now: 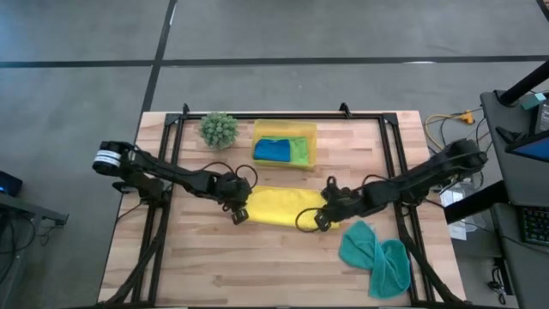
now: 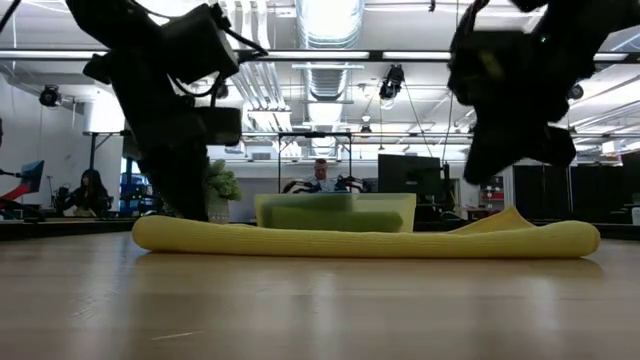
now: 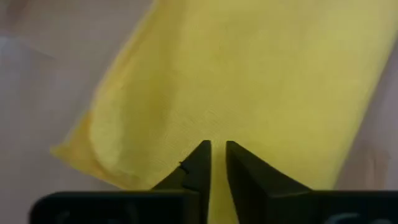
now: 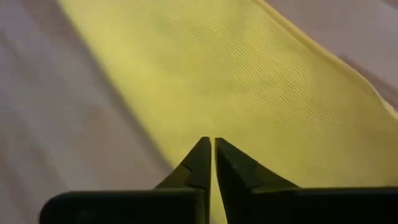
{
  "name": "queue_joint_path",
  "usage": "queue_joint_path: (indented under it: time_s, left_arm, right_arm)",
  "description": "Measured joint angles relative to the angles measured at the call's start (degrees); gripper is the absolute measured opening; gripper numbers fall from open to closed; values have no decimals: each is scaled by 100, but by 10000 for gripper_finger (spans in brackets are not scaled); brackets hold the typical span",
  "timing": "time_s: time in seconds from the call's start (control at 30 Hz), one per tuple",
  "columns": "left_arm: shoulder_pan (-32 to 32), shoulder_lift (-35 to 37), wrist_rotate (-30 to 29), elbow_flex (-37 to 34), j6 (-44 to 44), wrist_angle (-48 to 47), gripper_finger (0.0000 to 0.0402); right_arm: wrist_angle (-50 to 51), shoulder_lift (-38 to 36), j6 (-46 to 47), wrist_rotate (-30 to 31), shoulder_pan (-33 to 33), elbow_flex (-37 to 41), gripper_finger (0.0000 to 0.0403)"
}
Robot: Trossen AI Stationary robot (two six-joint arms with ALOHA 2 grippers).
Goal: Fold microfiber towels
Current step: Fold the yellow towel
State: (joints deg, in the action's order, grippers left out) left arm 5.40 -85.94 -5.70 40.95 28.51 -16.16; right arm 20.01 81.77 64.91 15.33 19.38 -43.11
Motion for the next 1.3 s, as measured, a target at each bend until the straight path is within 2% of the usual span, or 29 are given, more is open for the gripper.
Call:
queue_joint_path:
  time_s: [0.1,0.2,0.37,0.53,0.67,0.83,1.03,1.17,1.3]
  left_arm:
    - [108,-90,151,48,115,43,6]
    - [279,-151,216,98,123,21,6]
    - [611,-251,225,166,507,108,8]
    - [967,-323,234,158,1132,212,8]
    - [1271,-448,256,155,1478,563,8]
    - [1583,-925,307,161,1970,1614,8]
    - [1778,-1802,984,426,2634,3228,8]
    - [1873,-1719,766,723,2489,3127,3]
    - [1852,-1047,285,917,2011,2493,2]
  right_arm:
    - [647,419,-111,-29,-29,-281,10]
    - [976,740,-359,-75,-98,-440,9]
    - [936,1233,-728,-538,-336,-453,9]
    - [874,1484,-1248,-682,-576,-486,9]
    - [830,1472,-1776,-625,-919,-477,9]
    - [717,1391,-2514,-631,-1456,-459,9]
    - [631,1391,-2885,-657,-1976,-496,9]
    - [701,1188,-2896,-583,-1986,-574,8]
    - [699,687,-2475,-430,-1743,-592,8]
